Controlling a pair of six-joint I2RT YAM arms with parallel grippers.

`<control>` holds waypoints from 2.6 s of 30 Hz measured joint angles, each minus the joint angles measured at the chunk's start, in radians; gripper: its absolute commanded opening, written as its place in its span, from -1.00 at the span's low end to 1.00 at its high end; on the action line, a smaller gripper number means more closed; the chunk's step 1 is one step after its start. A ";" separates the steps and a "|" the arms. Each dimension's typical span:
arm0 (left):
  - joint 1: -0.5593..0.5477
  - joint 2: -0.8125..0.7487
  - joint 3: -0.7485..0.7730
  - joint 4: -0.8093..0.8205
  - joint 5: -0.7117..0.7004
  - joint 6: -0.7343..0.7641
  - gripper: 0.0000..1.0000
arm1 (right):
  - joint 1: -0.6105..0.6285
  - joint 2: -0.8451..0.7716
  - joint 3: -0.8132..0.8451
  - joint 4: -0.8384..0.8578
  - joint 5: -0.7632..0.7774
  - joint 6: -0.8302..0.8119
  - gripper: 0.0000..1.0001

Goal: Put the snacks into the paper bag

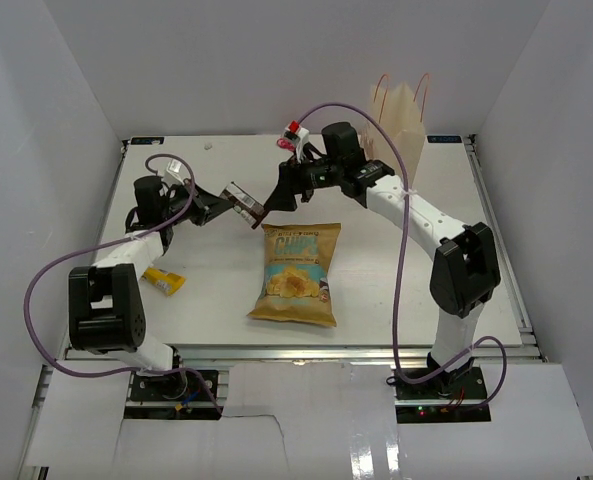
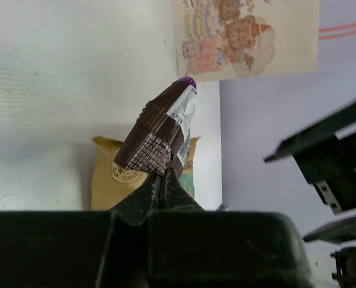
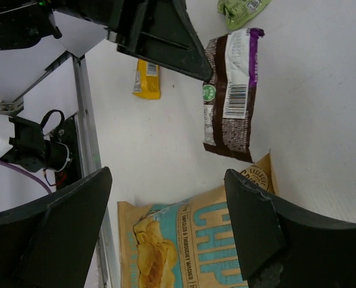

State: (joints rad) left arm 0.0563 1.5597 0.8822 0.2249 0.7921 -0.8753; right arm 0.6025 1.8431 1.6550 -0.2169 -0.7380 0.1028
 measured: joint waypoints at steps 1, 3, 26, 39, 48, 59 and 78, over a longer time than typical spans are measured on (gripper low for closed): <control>-0.002 -0.019 -0.012 0.002 0.015 0.003 -1.00 | 0.002 0.012 0.000 0.014 -0.005 0.031 0.66; -0.010 -0.062 -0.035 0.008 0.043 0.004 -1.00 | 0.008 0.027 0.000 0.026 -0.015 0.076 0.67; -0.107 -0.287 -0.149 0.019 0.116 -0.016 -0.92 | 0.106 0.041 -0.089 0.063 0.049 -0.005 -0.81; -0.103 -0.361 -0.060 -0.082 -0.044 0.063 0.96 | -0.048 -0.166 -0.109 -0.027 0.071 -0.164 -0.85; -0.103 -0.491 -0.001 -0.344 -0.341 0.259 0.96 | -0.435 -0.182 0.190 0.052 0.428 -0.185 -0.85; -0.098 -0.544 -0.109 -0.468 -0.522 0.238 0.96 | -0.452 -0.017 0.247 0.201 0.725 -0.167 -0.77; 0.031 -0.068 0.245 -0.679 -0.842 0.140 0.76 | -0.510 -0.161 0.085 0.132 0.385 -0.277 0.53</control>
State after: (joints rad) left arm 0.0875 1.4918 1.1271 -0.4545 -0.0494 -0.7353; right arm 0.0925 1.6817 1.7397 -0.0845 -0.3534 -0.1738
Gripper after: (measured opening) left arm 0.907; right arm 0.760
